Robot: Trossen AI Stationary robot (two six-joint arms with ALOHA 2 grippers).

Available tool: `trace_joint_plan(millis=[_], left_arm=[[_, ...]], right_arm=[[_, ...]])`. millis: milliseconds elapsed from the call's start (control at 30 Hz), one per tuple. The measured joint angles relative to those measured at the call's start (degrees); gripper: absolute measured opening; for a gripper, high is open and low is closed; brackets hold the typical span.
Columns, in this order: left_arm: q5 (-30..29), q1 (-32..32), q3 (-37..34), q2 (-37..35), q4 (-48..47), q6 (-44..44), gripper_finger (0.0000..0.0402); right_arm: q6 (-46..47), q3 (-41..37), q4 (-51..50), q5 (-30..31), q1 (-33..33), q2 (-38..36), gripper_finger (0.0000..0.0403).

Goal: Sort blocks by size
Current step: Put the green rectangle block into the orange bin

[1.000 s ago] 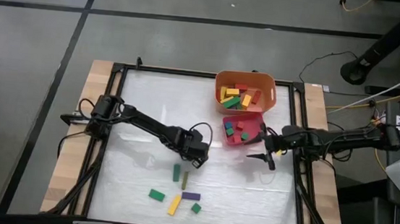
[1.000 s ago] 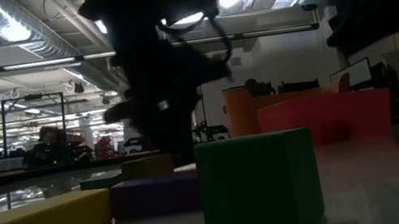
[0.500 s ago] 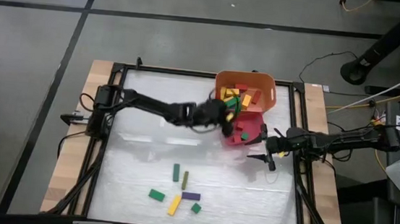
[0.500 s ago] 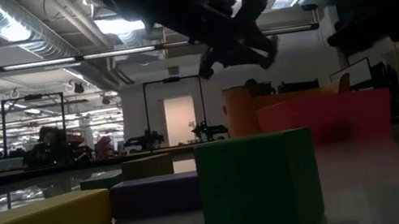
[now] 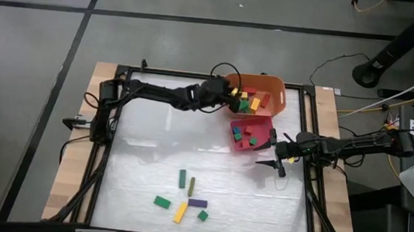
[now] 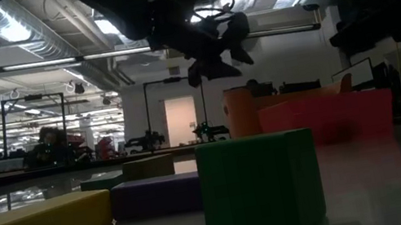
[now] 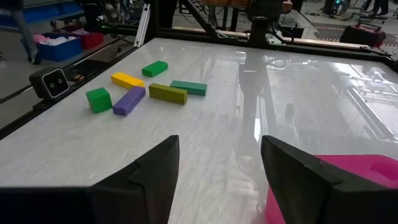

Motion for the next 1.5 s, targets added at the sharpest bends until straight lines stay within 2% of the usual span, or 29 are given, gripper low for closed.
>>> trace_joint_plan(millis=[100,233,333,400,533,700,867,1000,1133,1500], left_arm=[[6.4,0.4,0.0,-0.5,-0.8,-1.7,0.0199],[20.1,0.0,0.1,-4.3,-6.5,-8.0,0.0208],[28.9,-2.0,0.1,-7.3,-16.4,-14.6,0.0209],[30.7,-4.6,0.1,-8.7,-23.8,-19.0,0.0209],[31.0,-11.3,0.0,-10.8,-38.1,-29.9,0.0210],[31.0,-20.9,0.0,-10.4,-52.6,-48.0,0.0210],[30.6,-29.5,0.0,-10.2,-61.0,-65.3,0.0210],[24.5,-34.8,0.0,-9.9,-64.7,-75.6,0.0210],[19.9,-37.9,0.0,-8.0,-64.3,-80.4,0.0210],[17.6,-37.1,0.0,-1.9,-64.3,-79.4,0.0210]], right_arm=[[0.0,0.0,-0.1,0.0,0.0,0.0,0.0227],[0.0,0.0,-0.2,0.0,0.0,0.0,0.0227],[0.0,0.0,-1.4,0.0,0.0,0.0,0.0227],[0.0,0.0,-2.1,0.0,0.0,0.0,0.0227],[0.0,0.0,-3.3,-0.1,0.0,0.0,0.0227],[-0.1,0.0,-3.8,0.0,0.0,0.0,0.0227],[-0.1,0.0,-4.1,0.0,0.0,0.0,0.0227],[-0.1,0.0,-4.0,0.0,0.0,0.0,0.0227],[-0.1,0.0,-4.0,0.0,0.0,0.0,0.0227],[0.0,0.0,-4.1,0.0,0.0,0.0,0.0227]])
